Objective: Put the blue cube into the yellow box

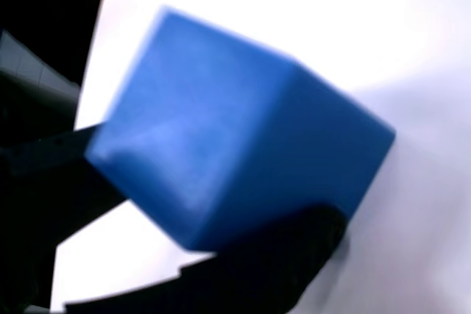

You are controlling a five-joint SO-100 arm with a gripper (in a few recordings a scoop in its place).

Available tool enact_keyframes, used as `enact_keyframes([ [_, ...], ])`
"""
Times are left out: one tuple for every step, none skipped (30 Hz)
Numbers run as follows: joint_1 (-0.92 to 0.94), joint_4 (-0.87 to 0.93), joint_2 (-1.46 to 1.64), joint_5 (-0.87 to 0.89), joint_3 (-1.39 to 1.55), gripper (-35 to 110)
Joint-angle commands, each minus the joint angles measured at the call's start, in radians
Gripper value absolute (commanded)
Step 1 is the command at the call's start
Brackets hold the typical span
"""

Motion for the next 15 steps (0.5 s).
enact_keyframes([
  [0.014,-0.012,0.034,-0.032,-0.043,24],
  [0.018,-0.012,0.035,-0.04,-0.044,23],
  [0.025,-0.014,0.035,-0.048,-0.046,23],
  [0.028,-0.014,0.035,-0.055,-0.048,23],
  [0.031,-0.014,0.035,-0.063,-0.051,23],
  [0.035,-0.014,0.035,-0.071,-0.054,23],
  [0.038,-0.012,0.035,-0.077,-0.058,23],
  [0.041,-0.009,0.035,-0.081,-0.064,22],
  [0.043,-0.006,0.037,-0.087,-0.069,22],
  [0.044,0.0,0.038,-0.094,-0.075,22],
  [0.048,0.005,0.04,-0.101,-0.081,22],
  [0.052,0.008,0.043,-0.11,-0.086,22],
  [0.058,0.009,0.046,-0.123,-0.092,22],
  [0.064,0.012,0.049,-0.138,-0.098,22],
  [0.074,0.015,0.054,-0.153,-0.104,22],
])
